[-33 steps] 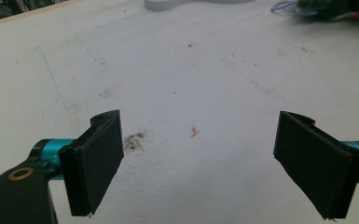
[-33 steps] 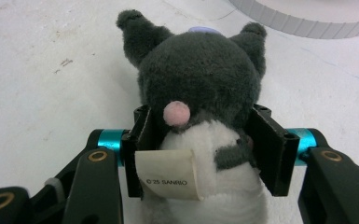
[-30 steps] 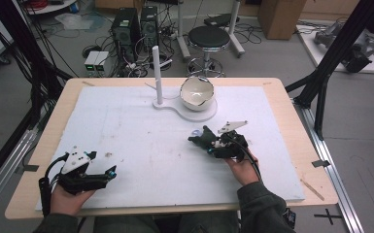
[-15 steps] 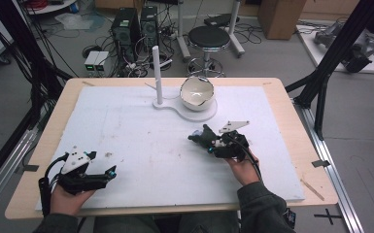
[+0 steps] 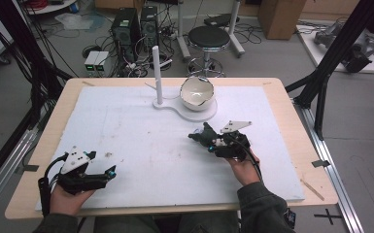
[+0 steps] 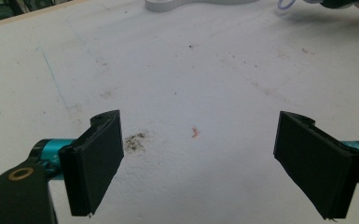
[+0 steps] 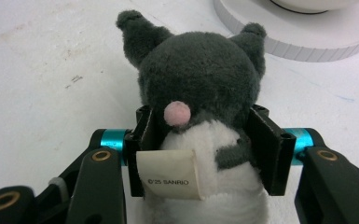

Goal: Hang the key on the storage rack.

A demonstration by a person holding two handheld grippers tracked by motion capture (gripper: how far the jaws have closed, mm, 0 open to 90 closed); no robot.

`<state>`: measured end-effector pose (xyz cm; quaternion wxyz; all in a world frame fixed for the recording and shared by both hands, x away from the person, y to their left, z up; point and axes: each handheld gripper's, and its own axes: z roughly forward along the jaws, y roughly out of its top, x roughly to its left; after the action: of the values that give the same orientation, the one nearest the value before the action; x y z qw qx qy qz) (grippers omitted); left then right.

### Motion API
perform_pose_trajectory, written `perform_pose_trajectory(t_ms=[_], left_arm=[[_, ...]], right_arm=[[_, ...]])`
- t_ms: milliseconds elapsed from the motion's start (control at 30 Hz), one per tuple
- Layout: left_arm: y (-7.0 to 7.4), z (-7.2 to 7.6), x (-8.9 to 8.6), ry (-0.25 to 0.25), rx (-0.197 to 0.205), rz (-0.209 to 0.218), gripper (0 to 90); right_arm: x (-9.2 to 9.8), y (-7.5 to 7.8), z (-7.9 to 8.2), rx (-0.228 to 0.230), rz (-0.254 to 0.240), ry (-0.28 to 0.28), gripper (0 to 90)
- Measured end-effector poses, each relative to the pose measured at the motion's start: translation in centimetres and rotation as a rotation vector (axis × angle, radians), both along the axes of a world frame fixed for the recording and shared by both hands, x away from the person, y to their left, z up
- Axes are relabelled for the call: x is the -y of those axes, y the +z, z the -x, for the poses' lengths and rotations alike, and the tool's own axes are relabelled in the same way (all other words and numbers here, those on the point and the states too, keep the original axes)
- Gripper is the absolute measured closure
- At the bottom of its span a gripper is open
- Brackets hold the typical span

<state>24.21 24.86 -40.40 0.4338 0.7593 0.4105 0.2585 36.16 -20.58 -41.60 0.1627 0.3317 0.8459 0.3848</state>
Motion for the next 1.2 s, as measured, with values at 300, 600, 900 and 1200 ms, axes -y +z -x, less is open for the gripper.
perform_pose_trajectory(t_ms=[300, 600, 900, 1200], left_arm=[[0.0, 0.0, 0.0, -0.001, 0.001, -0.001, 16.0], [0.0, 0.0, 0.0, 0.0, 0.001, 0.004, 16.0], [0.1, 0.0, -0.3, 0.006, 0.002, 0.008, 16.0], [0.1, -0.1, -0.3, 0.008, 0.002, 0.008, 16.0]], right_arm=[[0.0, 0.3, 0.2, 0.013, -0.005, 0.004, 48.2], [-0.1, 0.8, 0.4, 0.033, -0.033, 0.023, 48.4], [0.0, 1.4, 0.5, 0.018, -0.081, 0.049, 48.4], [-0.6, 2.3, 0.4, 0.015, -0.114, 0.083, 48.4]])
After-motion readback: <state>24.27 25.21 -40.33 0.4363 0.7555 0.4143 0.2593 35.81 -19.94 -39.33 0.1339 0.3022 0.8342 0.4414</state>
